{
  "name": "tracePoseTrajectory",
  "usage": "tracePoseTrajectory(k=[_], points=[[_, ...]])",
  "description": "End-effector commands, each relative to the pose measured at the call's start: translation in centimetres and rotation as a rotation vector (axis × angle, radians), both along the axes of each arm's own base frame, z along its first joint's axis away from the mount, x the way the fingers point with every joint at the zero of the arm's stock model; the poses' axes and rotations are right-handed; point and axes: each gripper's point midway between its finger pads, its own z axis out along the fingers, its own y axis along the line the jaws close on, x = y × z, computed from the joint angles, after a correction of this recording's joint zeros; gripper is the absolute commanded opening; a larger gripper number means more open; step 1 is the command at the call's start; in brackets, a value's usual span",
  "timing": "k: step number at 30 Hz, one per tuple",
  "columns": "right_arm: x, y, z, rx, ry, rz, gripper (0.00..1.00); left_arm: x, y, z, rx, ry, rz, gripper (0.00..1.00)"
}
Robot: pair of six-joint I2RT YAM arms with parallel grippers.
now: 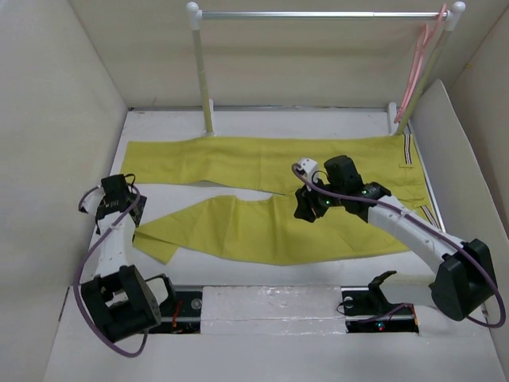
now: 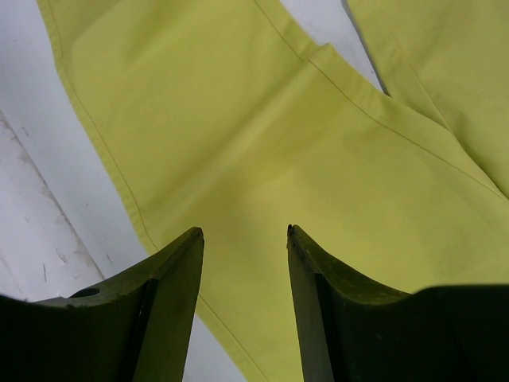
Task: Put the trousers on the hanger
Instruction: Flatten out the trousers at the center of the board.
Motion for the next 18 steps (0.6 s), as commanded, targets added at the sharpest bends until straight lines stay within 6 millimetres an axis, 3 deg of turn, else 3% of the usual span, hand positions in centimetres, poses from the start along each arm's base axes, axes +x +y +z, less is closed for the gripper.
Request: tracePoseTrajectory(k=[1, 3, 8, 12, 18], points=[[-0.5, 1.1, 1.0, 0.046, -0.024, 0.062, 0.52, -1.3, 2.1, -2.0, -0.038, 0.051, 0.124, 0.82], [-1.0, 1.3, 0.9, 0.047, -0.019, 0.075, 0.52, -1.5, 3.5, -2.3, -0.033, 0.062, 0.157, 0.82], [-1.7, 1.0, -0.1, 0.041, 0.005, 0.075, 0.52, 0.2, 3.7, -2.1, -0.021, 0.02, 0.09, 0.78], [-1.6, 1.0, -0.5, 0.029, 0.018, 0.069, 0.52, -0.1, 3.4, -4.0, -0.048, 0.063, 0.086, 0.71], [-0.8, 0.8, 0.7, 0.016, -0.012, 0.045, 0.52, -0.5, 3.0, -6.3, -0.078, 0.126, 0.071, 0.62]])
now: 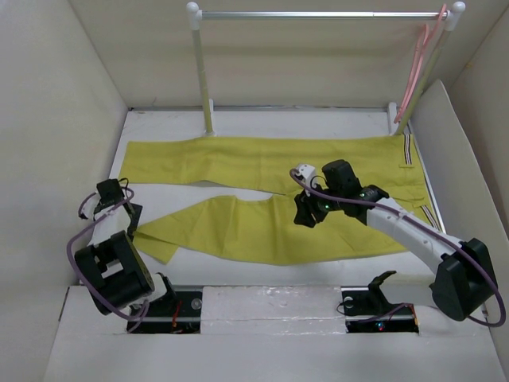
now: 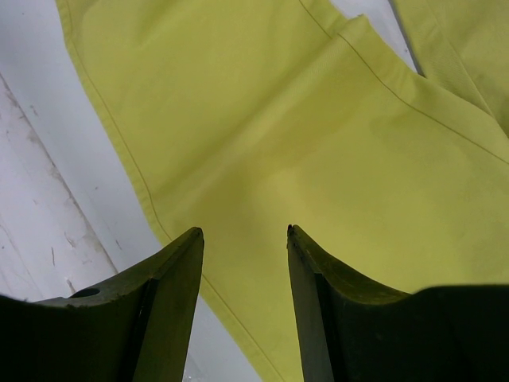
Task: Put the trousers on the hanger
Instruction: Flatten out the trousers at the center of the board, then fold the trousers at the center of the board.
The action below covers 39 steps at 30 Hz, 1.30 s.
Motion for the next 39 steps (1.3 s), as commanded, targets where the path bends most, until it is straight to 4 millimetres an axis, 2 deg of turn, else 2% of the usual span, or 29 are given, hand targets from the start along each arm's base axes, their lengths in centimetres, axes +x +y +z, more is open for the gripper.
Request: tracePoseTrajectory(k=[1, 2, 3, 5, 6, 7, 9, 10, 11, 12, 13, 14, 15, 17, 18, 20, 22, 23, 24, 26, 27, 28, 29, 30, 32, 33, 35, 38, 39], points=[[0.9, 0.4, 2.1, 0.014, -0.059, -0.001, 0.52, -0.4, -0.2, -1.1, -0.01, 0.019, -0.015, 0.6], [1.0, 0.4, 2.2, 0.011, -0.061, -0.003, 0.52, 0.0, -0.2, -1.4, -0.012, 0.005, -0.017, 0.56], [1.0, 0.4, 2.2, 0.011, -0.061, -0.003, 0.52, 0.1, -0.4, -1.4, -0.02, 0.001, -0.022, 0.56], [1.1, 0.4, 2.5, 0.011, -0.064, -0.002, 0.52, 1.1, -0.4, -1.3, -0.021, -0.038, -0.05, 0.42], [1.0, 0.4, 2.5, 0.012, -0.064, -0.003, 0.52, 1.5, -0.7, -1.4, -0.035, -0.052, -0.064, 0.14], [1.0, 0.3, 2.6, 0.012, -0.064, -0.005, 0.52, 2.2, -0.5, -0.8, -0.035, -0.074, -0.072, 0.0], [0.9, 0.0, 2.5, -0.002, -0.064, -0.01, 0.52, 3.3, -0.5, 0.8, -0.04, -0.11, -0.092, 0.0], [1.0, -0.1, 2.6, -0.01, -0.072, -0.017, 0.52, 5.5, -0.9, 3.5, -0.006, -0.164, -0.138, 0.0], [1.1, -0.3, 2.6, -0.016, -0.079, -0.025, 0.52, 5.9, -1.3, 5.1, 0.009, -0.175, -0.155, 0.0], [1.2, -0.3, 2.8, -0.014, -0.087, -0.027, 0.52, 6.7, -1.5, 8.1, 0.051, -0.238, -0.175, 0.0], [1.3, -0.2, 2.9, -0.011, -0.088, -0.025, 0.52, 8.5, -2.6, 14.1, 0.107, -0.356, -0.224, 0.0], [1.3, -0.2, 2.9, -0.011, -0.088, -0.025, 0.52, 8.3, -2.6, 15.3, 0.121, -0.39, -0.218, 0.0], [1.4, -0.2, 2.8, -0.014, -0.087, -0.025, 0.52, 8.9, -2.9, 18.8, 0.144, -0.465, -0.224, 0.0], [1.6, 0.1, 3.2, 0.0, -0.09, -0.027, 0.52, 8.0, -4.5, 21.7, 0.149, -0.484, -0.234, 0.0], [1.6, 0.3, 3.2, 0.007, -0.087, -0.026, 0.52, 7.7, -4.2, 23.9, 0.191, -0.515, -0.196, 0.0], [1.6, 0.6, 3.3, 0.021, -0.074, -0.025, 0.52, 6.1, -4.4, 26.5, 0.255, -0.58, -0.166, 0.0], [1.5, 0.9, 3.6, 0.039, -0.073, -0.011, 0.52, 4.9, -4.3, 26.2, 0.292, -0.586, -0.134, 0.0], [1.5, 1.0, 3.5, 0.042, -0.071, -0.007, 0.52, 3.5, -4.2, 26.5, 0.316, -0.614, -0.114, 0.0], [1.5, 1.1, 3.4, 0.041, -0.068, -0.002, 0.52, 2.7, -3.7, 23.2, 0.323, -0.547, -0.085, 0.0], [1.4, 1.0, 2.9, 0.027, -0.063, 0.008, 0.52, 1.2, -3.5, 20.1, 0.314, -0.498, -0.047, 0.0], [1.3, 0.9, 2.7, 0.022, -0.055, 0.008, 0.52, 0.3, -3.7, 15.9, 0.289, -0.418, -0.051, 0.0], [1.2, 0.8, 2.6, 0.017, -0.054, 0.012, 0.52, -0.1, -3.7, 14.3, 0.26, -0.419, -0.013, 0.0], [1.1, 0.7, 2.6, 0.016, -0.057, 0.01, 0.52, -0.6, -4.0, 13.7, 0.237, -0.444, -0.004, 0.0], [1.0, 0.6, 2.6, 0.017, -0.058, 0.007, 0.52, -1.2, -4.1, 11.4, 0.217, -0.418, 0.0, 0.0], [0.5, 0.3, 2.1, 0.011, -0.04, -0.004, 0.52, -1.5, -3.9, 11.0, 0.213, -0.473, 0.044, 0.0], [0.2, 0.1, 1.9, 0.01, -0.033, -0.006, 0.52, -1.8, -3.8, 10.0, 0.21, -0.458, 0.056, 0.0], [-0.4, -0.3, 1.6, 0.015, -0.014, -0.035, 0.51, -2.2, -3.3, 9.7, 0.241, -0.435, 0.068, 0.0], [-0.8, -2.0, 0.8, -0.025, 0.018, -0.132, 0.51, -2.5, -2.0, 10.4, 0.307, -0.345, 0.078, 0.0], [-0.7, -2.7, 1.0, -0.03, 0.014, -0.168, 0.5, -1.9, -1.5, 12.4, 0.34, -0.347, 0.062, 0.0]])
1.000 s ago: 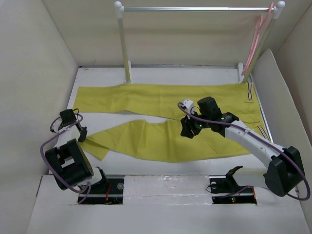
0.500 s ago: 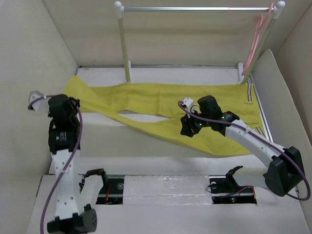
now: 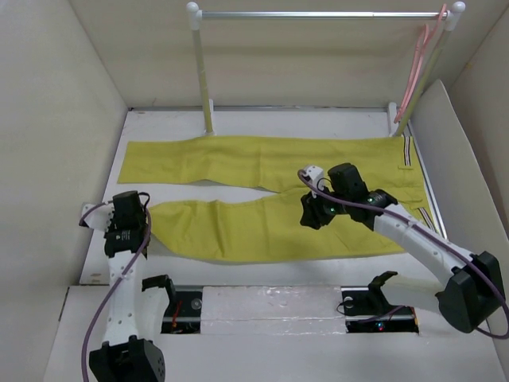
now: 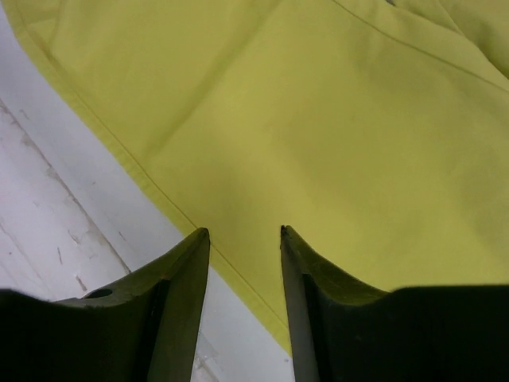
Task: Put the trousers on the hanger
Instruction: Fold the trousers at the center of the board.
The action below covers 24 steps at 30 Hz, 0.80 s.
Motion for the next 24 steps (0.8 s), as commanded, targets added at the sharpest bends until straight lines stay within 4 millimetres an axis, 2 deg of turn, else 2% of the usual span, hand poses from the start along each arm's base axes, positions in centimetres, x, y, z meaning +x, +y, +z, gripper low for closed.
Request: tracePoseTrajectory(k=[1, 2, 3, 5, 6, 7, 8, 9, 10, 12, 13, 14, 15, 16, 18, 19, 20, 22, 23, 24], points=[[0.4, -2.2, 0.1, -0.026, 0.01, -0.16, 0.46, 1.7, 2.6, 6.1, 0.132, -0.065, 0.062, 0.0], [0.2, -3.0, -0.3, -0.041, 0.032, -0.199, 0.34, 2.0, 3.2, 7.0, 0.165, -0.054, 0.066, 0.0], [0.7, -4.3, -0.5, -0.047, 0.038, -0.249, 0.27, 2.6, 3.6, 9.6, 0.209, -0.078, 0.047, 0.0], [0.6, -5.8, -0.6, -0.03, 0.09, -0.37, 0.0, 3.6, 3.6, 12.3, 0.264, -0.119, 0.021, 0.0], [1.1, -7.5, -0.8, -0.029, 0.104, -0.447, 0.0, 3.8, 3.6, 14.0, 0.302, -0.13, -0.004, 0.0], [1.4, -8.5, -0.2, -0.01, 0.094, -0.511, 0.0, 4.5, 3.4, 15.3, 0.331, -0.159, -0.031, 0.0], [1.7, -9.4, 0.0, -0.001, 0.088, -0.558, 0.0, 5.0, 3.0, 15.9, 0.344, -0.167, -0.071, 0.0], [2.4, -11.5, 0.7, 0.013, 0.075, -0.654, 0.0, 5.3, 2.8, 16.6, 0.377, -0.15, -0.11, 0.0], [3.0, -12.7, 1.1, 0.016, 0.063, -0.704, 0.0, 5.2, 2.6, 16.5, 0.392, -0.127, -0.134, 0.0], [3.2, -15.3, 1.7, -0.007, 0.066, -0.815, 0.17, 5.4, 1.9, 15.7, 0.418, -0.07, -0.199, 0.0], [4.0, -17.8, 2.4, -0.056, 0.04, -0.916, 0.23, 5.0, 1.7, 14.7, 0.419, -0.019, -0.218, 0.0], [4.1, -19.1, 1.7, -0.096, 0.07, -0.97, 0.39, 5.4, 1.1, 14.1, 0.423, 0.008, -0.288, 0.0], [4.4, -20.3, 1.6, -0.111, 0.072, -1.017, 0.46, 5.5, 0.8, 13.8, 0.421, 0.016, -0.319, 0.0], [4.7, -22.9, 1.8, -0.12, 0.074, -1.122, 0.51, 5.4, 0.2, 13.1, 0.404, 0.045, -0.357, 0.0], [4.6, -25.1, 0.8, -0.128, 0.158, -1.215, 0.52, 5.6, -1.4, 12.9, 0.38, 0.026, -0.443, 0.0], [4.7, -27.0, 0.4, -0.087, 0.206, -1.324, 0.52, 5.5, -2.8, 13.6, 0.41, 0.016, -0.481, 0.0], [4.5, -28.2, 0.4, -0.082, 0.206, -1.369, 0.51, 5.3, -2.3, 13.8, 0.424, 0.019, -0.456, 0.0], [3.6, -31.4, -1.2, -0.099, 0.271, -1.513, 0.51, 5.4, -3.7, 14.9, 0.463, 0.01, -0.505, 0.0], [3.1, -33.4, -1.6, -0.106, 0.269, -1.587, 0.5, 5.2, -3.9, 15.6, 0.475, -0.004, -0.504, 0.0], [1.2, -36.9, -2.2, -0.137, 0.288, -1.73, 0.5, 5.2, -4.2, 16.3, 0.476, -0.03, -0.513, 0.0]])
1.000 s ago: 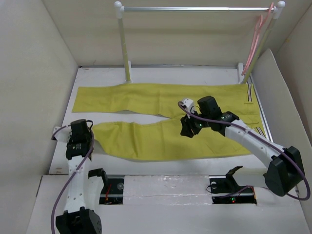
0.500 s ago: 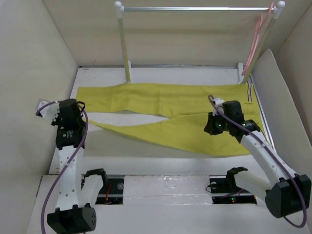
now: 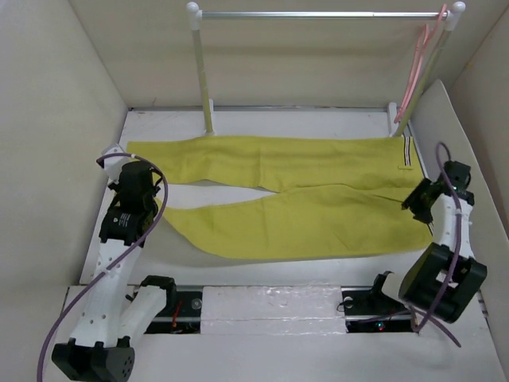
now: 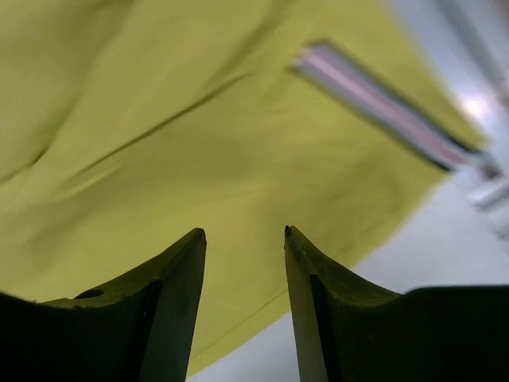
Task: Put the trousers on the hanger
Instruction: Fold the trousers at the center of the board.
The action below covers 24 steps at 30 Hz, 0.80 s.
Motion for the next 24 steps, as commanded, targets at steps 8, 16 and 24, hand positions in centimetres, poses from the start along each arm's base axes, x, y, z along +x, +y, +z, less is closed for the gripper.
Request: tracePoseTrajectory(k=[8, 16, 24], points=[[-8.3, -11.6, -5.6, 0.049, 0.143, -0.432, 0.56, -0.1, -3.1, 4.1, -0.015, -0.103, -0.15, 0.0], [-8.2, -10.5, -7.6, 0.093, 0.133, -0.38, 0.55, 0.2, -3.0, 2.8, -0.006, -0.066, -0.127, 0.0], [-8.2, -9.9, -9.7, 0.126, 0.097, -0.394, 0.35, 0.2, -2.2, 3.7, 0.003, -0.081, -0.071, 0.0]])
